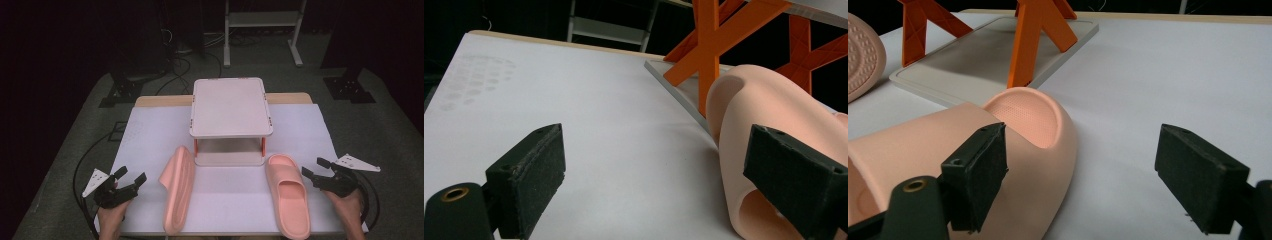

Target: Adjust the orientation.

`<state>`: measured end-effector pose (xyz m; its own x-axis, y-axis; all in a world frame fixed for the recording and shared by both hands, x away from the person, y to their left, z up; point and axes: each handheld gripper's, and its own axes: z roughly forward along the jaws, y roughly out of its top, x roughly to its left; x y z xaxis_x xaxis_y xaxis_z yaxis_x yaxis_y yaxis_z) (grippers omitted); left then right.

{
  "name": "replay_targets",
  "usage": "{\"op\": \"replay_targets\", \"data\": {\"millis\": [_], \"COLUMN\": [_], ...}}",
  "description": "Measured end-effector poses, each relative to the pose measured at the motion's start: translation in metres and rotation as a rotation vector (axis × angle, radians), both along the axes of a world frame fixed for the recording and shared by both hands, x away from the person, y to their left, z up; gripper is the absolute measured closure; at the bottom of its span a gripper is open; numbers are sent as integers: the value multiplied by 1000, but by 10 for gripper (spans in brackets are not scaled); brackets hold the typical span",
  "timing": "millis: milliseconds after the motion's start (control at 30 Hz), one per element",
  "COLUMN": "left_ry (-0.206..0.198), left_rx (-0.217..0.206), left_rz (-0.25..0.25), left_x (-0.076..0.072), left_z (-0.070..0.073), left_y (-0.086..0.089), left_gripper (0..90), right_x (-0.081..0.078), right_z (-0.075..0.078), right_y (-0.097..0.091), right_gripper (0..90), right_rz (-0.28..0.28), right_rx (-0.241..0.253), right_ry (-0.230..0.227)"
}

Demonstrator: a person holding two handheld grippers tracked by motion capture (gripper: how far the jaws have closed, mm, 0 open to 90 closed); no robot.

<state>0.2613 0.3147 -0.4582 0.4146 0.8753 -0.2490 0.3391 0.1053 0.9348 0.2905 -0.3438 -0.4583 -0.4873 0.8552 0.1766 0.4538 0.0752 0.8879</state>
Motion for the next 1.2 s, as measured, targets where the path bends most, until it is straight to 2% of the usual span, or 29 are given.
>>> {"op": "replay_targets", "data": {"millis": [433, 833, 1000, 1067, 1200], "left_ry": [5, 18, 36, 56, 77], "left_rx": [-9, 17, 52, 69, 96], "left_rz": [-5, -11, -44, -79, -116], "left_x": [-8, -18, -19, -17, -15], "left_z": [-2, -4, -6, -7, -8], "left_y": [4, 0, -9, -14, -20], "left_gripper": [94, 95, 95, 96, 96], "right_x": [-3, 0, 0, 0, 1], "right_z": [1, 0, 1, 1, 0], "right_y": [2, 4, 3, 3, 4], "right_gripper": [203, 203, 203, 202, 202], "right_rz": [-6, 8, 4, 6, 9], "right_rx": [7, 4, 12, 11, 13], "right_ry": [-5, -9, -16, -19, -18]}}
